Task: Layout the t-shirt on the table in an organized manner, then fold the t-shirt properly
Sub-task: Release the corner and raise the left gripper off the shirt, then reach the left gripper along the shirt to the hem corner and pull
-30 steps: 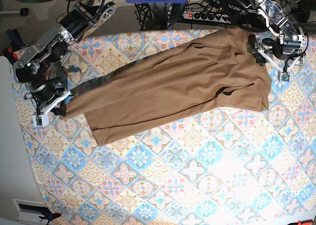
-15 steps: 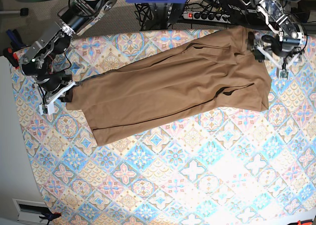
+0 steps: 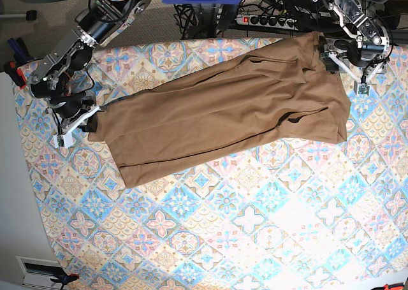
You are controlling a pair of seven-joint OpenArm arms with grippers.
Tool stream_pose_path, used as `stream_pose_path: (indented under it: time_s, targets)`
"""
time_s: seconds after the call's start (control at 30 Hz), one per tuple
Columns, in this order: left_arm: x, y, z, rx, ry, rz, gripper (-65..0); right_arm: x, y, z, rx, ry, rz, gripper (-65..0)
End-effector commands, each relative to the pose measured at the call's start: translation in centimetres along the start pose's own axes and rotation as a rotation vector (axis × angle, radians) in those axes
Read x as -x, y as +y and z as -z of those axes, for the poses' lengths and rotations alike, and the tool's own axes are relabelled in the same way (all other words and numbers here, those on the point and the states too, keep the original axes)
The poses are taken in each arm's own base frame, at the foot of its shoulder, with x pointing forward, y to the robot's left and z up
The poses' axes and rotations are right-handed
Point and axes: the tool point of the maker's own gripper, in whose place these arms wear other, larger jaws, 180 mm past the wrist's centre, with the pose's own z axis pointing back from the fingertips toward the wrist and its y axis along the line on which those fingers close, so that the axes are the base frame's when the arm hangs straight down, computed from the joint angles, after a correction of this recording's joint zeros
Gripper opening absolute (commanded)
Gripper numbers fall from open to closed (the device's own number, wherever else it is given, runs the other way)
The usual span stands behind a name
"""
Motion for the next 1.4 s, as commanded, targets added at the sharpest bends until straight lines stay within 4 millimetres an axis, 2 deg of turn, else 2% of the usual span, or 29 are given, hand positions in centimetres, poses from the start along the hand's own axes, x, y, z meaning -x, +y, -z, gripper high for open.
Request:
stream_pose_path:
  time_s: [0.0,0.13,0.4,0.47,0.63,0.8,1.0,1.1,1.23,1.3,1.37]
  targets:
    - [-0.8,0.6,-0.4,-0.019,-0.031,0.004,-11.7,-1.0,-0.1,0.0,-0.007,-0.033,-0.003,-65.0]
    - [-0.8,0.6,-0.4,-0.019,-0.031,0.004,-11.7,0.6,0.3,1.6,-0.051,0.005,0.047,-65.0]
    - [-0.7,0.6,-0.5,-0.017,-0.026,0.006,-11.7,0.5,0.3,1.8,-0.057,-0.027,0.058,-65.0]
    - [-0.8,0.7,-1.3,-0.027,-0.041,0.02,-11.7,0.4,0.3,1.7,-0.055,-0.029,0.057,-65.0]
    - [-0.9,-2.3,-4.5,0.088,-0.152,-0.004,-11.7,0.4,0.3,1.7,-0.055,-0.03,0.057,-65.0]
    - [-1.7,-3.0,-4.6,0.139,-0.198,-0.029,-11.6,0.3,0.4,1.8,-0.057,-0.03,0.052,-65.0]
    - [-8.7,-2.6,-4.6,0.113,-0.354,-0.02,-11.7,0.3,0.4,1.8,-0.056,-0.029,0.05,-65.0]
    - [-12.3,-2.1,-4.4,0.038,-0.388,0.017,-11.7,0.3,0.3,1.7,-0.055,-0.029,0.049,-65.0]
    - [-14.6,-0.9,-2.3,-0.047,-0.329,0.017,-11.7,0.3,0.3,1.7,-0.055,-0.027,0.049,-65.0]
    - [-14.9,0.1,-0.9,-0.081,-0.274,0.02,-11.5,0.3,0.2,1.7,-0.054,-0.026,0.048,-65.0]
    - [-15.5,0.1,0.4,-0.078,-0.237,0.04,-11.5,0.4,0.2,1.8,-0.055,-0.023,0.05,-65.0]
